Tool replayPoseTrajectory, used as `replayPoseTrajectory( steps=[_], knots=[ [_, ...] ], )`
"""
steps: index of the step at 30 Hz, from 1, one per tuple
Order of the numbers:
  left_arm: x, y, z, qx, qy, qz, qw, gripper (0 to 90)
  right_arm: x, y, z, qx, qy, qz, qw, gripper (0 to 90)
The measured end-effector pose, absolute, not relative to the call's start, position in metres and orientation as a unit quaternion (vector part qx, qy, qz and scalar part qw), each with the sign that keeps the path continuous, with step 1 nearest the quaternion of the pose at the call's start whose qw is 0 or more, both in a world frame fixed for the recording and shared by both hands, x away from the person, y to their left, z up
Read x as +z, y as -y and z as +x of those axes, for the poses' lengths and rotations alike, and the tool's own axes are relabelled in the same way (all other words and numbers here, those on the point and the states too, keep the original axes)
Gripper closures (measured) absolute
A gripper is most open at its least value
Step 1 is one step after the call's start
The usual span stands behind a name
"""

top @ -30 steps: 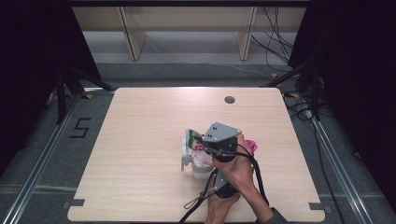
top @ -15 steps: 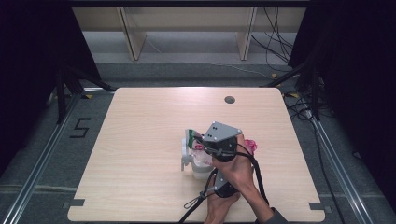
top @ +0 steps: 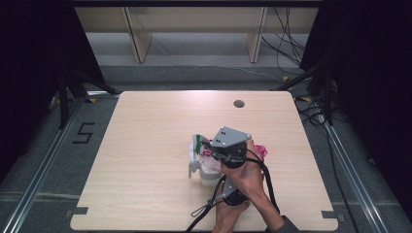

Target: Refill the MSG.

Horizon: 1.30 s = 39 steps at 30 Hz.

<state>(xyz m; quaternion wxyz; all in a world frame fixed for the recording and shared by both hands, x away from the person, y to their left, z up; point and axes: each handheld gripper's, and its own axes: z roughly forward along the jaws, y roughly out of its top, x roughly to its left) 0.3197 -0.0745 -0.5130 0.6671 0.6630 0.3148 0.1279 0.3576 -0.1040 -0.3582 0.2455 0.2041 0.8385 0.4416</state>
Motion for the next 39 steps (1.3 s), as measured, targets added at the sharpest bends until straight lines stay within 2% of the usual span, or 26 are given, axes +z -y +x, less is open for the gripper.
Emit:
replayPoseTrajectory(
  steps=[16, 18, 19, 20, 24, 25, 26, 27, 28, 31, 32, 33, 35, 36, 37, 38, 39],
  knots=[
    [-0.514, 0.074, 0.319, 0.129, -0.318, 0.667, 0.661, 75.1, -0.36, 0.103, 0.359, 0.44, -0.84, 0.203, 0.243, 90.0],
    [-0.513, 0.073, 0.319, 0.136, -0.314, 0.664, 0.664, 75.1, -0.358, 0.103, 0.358, 0.439, -0.84, 0.199, 0.25, 90.0],
    [-0.513, 0.076, 0.319, 0.13, -0.325, 0.649, 0.676, 75.1, -0.357, 0.103, 0.358, 0.439, -0.84, 0.193, 0.255, 90.0],
    [-0.513, 0.073, 0.319, 0.134, -0.324, 0.663, 0.662, 75.2, -0.358, 0.102, 0.357, 0.44, -0.84, 0.2, 0.247, 90.0],
    [-0.516, 0.075, 0.32, 0.147, -0.322, 0.654, 0.668, 75.2, -0.361, 0.102, 0.359, 0.439, -0.841, 0.202, 0.244, 90.0],
    [-0.513, 0.082, 0.316, 0.102, -0.339, 0.615, 0.704, 75.2, -0.359, 0.101, 0.357, 0.438, -0.841, 0.201, 0.244, 90.0],
    [-0.512, 0.083, 0.316, 0.108, -0.346, 0.613, 0.702, 75.2, -0.359, 0.101, 0.355, 0.439, -0.839, 0.209, 0.242, 90.0],
    [-0.513, 0.075, 0.319, 0.133, -0.326, 0.652, 0.671, 75.1, -0.358, 0.101, 0.357, 0.438, -0.841, 0.196, 0.252, 90.0],
    [-0.512, 0.07, 0.319, 0.137, -0.317, 0.681, 0.646, 75.1, -0.359, 0.101, 0.357, 0.439, -0.84, 0.201, 0.245, 90.0],
    [-0.512, 0.072, 0.318, 0.127, -0.32, 0.668, 0.66, 75.2, -0.359, 0.102, 0.358, 0.441, -0.84, 0.2, 0.245, 90.0],
    [-0.512, 0.083, 0.317, 0.107, -0.344, 0.61, 0.706, 75.2, -0.357, 0.103, 0.359, 0.44, -0.84, 0.188, 0.256, 90.0],
    [-0.513, 0.075, 0.32, 0.13, -0.324, 0.653, 0.672, 75.1, -0.357, 0.103, 0.358, 0.441, -0.839, 0.194, 0.253, 90.0],
    [-0.513, 0.072, 0.32, 0.136, -0.317, 0.667, 0.66, 75.1, -0.359, 0.102, 0.359, 0.44, -0.84, 0.201, 0.245, 90.0],
    [-0.512, 0.083, 0.318, 0.113, -0.347, 0.614, 0.7, 75.1, -0.36, 0.101, 0.359, 0.439, -0.841, 0.2, 0.246, 90.0],
    [-0.512, 0.084, 0.317, 0.107, -0.35, 0.607, 0.705, 75.1, -0.36, 0.101, 0.358, 0.439, -0.841, 0.202, 0.244, 90.0],
    [-0.511, 0.071, 0.318, 0.127, -0.32, 0.67, 0.657, 75.1, -0.359, 0.101, 0.358, 0.44, -0.841, 0.201, 0.244, 90.0],
    [-0.511, 0.083, 0.317, 0.105, -0.345, 0.609, 0.706, 75.1, -0.359, 0.101, 0.357, 0.441, -0.84, 0.2, 0.246, 90.0]
  ],
)
